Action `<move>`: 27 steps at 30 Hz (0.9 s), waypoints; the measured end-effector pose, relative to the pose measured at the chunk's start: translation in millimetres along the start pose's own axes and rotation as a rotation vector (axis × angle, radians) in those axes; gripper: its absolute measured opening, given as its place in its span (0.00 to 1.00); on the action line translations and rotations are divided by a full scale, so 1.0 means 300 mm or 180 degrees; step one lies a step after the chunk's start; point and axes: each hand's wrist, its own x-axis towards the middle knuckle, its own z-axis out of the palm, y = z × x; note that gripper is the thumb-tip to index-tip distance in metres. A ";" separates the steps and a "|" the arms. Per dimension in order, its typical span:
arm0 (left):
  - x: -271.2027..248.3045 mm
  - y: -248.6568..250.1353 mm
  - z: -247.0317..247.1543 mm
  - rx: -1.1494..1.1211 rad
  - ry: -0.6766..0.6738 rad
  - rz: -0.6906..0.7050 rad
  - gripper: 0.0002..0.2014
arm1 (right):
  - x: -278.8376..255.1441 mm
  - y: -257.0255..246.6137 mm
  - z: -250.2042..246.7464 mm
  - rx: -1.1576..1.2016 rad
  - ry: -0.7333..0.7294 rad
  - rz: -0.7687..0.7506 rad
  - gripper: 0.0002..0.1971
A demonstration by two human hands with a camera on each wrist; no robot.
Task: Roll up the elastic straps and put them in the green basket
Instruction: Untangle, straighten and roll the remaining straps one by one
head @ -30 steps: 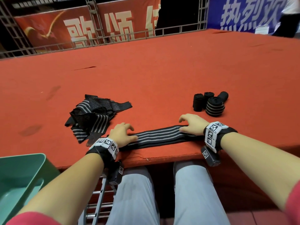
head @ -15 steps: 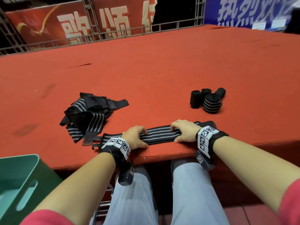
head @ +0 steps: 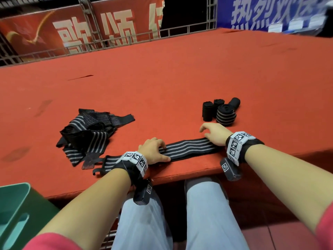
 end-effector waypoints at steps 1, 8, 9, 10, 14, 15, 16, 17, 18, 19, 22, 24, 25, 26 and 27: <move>0.020 0.031 0.002 -0.0002 -0.0002 0.0062 0.25 | -0.004 0.030 -0.014 -0.0045 0.0015 0.0105 0.15; 0.149 0.241 0.052 0.0057 -0.0053 0.0481 0.27 | -0.046 0.171 -0.042 0.0207 -0.0371 0.0249 0.25; 0.161 0.263 0.060 0.0068 -0.0073 0.0520 0.27 | -0.050 0.180 -0.040 0.0198 -0.0398 0.0192 0.25; 0.173 0.282 0.069 0.0077 -0.0090 0.0548 0.27 | -0.054 0.188 -0.037 0.0205 -0.0399 0.0139 0.25; 0.198 0.309 0.097 0.0146 -0.0067 0.0601 0.27 | -0.052 0.205 -0.038 0.0120 -0.0453 -0.0078 0.27; 0.199 0.306 0.099 0.0144 -0.0064 0.0606 0.27 | -0.049 0.208 -0.039 0.0073 -0.0471 -0.0117 0.28; 0.202 0.301 0.100 0.0142 -0.0065 0.0617 0.28 | -0.045 0.212 -0.037 0.0038 -0.0470 -0.0134 0.28; 0.204 0.294 0.101 0.0146 -0.0071 0.0626 0.28 | -0.043 0.212 -0.035 0.0010 -0.0448 -0.0134 0.28; 0.205 0.287 0.102 0.0152 -0.0071 0.0640 0.28 | -0.039 0.213 -0.031 0.0001 -0.0403 -0.0122 0.28; 0.206 0.282 0.104 0.0157 -0.0061 0.0662 0.28 | -0.036 0.212 -0.025 0.0003 -0.0347 -0.0101 0.27; 0.205 0.268 0.110 0.0135 -0.0011 0.0716 0.28 | -0.033 0.209 -0.010 0.0066 -0.0215 -0.0057 0.23; 0.203 0.257 0.114 0.0104 -0.0052 0.0751 0.28 | -0.035 0.205 -0.010 -0.0003 -0.0242 -0.0066 0.20; 0.201 0.250 0.113 0.0075 -0.0082 0.0775 0.28 | -0.037 0.200 -0.013 -0.0063 -0.0277 -0.0065 0.19; 0.199 0.240 0.113 0.0020 -0.0104 0.0802 0.28 | -0.037 0.194 -0.014 -0.0113 -0.0320 -0.0054 0.18; 0.196 0.231 0.111 -0.0067 -0.0119 0.0830 0.28 | -0.037 0.185 -0.017 -0.0170 -0.0376 -0.0021 0.18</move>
